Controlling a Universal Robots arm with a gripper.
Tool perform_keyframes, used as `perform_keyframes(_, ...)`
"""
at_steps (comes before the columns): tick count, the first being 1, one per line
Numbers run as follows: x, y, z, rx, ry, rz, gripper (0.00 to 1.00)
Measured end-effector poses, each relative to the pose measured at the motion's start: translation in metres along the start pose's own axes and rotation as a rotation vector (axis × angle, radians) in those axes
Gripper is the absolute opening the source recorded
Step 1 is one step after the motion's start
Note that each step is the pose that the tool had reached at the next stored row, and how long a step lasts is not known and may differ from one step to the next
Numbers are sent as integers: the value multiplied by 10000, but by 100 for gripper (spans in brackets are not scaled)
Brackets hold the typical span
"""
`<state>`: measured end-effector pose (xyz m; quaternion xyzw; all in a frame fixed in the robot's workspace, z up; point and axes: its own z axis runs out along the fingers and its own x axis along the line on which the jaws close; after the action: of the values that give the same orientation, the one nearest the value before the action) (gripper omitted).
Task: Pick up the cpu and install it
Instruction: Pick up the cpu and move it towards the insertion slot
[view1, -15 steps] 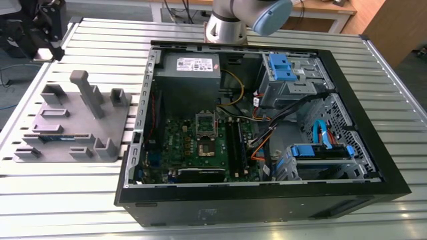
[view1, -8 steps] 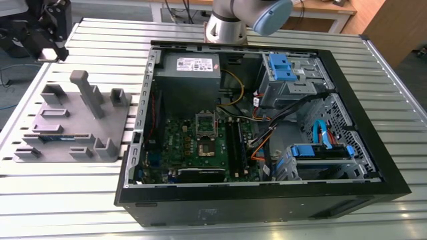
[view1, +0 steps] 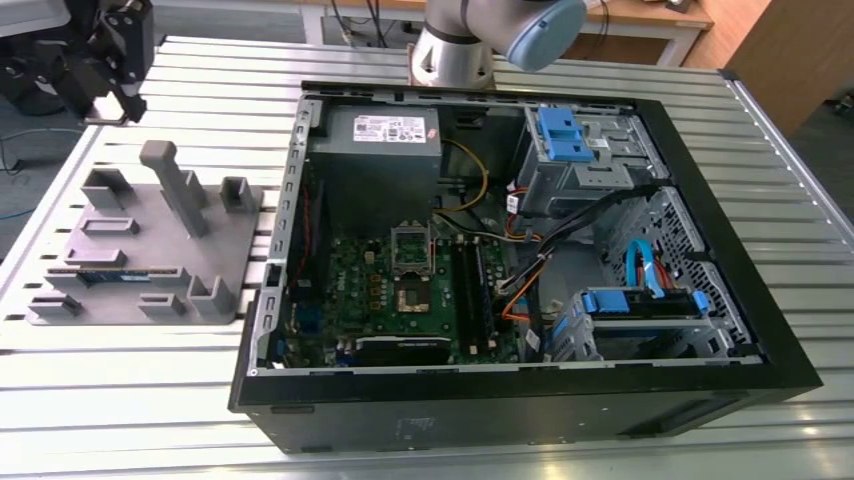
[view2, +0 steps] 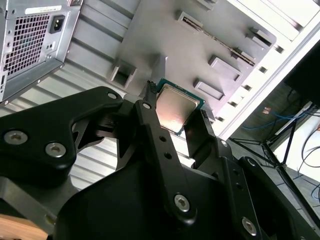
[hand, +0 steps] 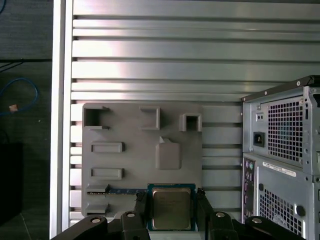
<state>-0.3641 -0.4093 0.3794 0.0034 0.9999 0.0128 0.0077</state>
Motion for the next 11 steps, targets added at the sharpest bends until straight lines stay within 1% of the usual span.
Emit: perform_keyframes(11, -107, 1, 2, 0, 0, 0, 47)
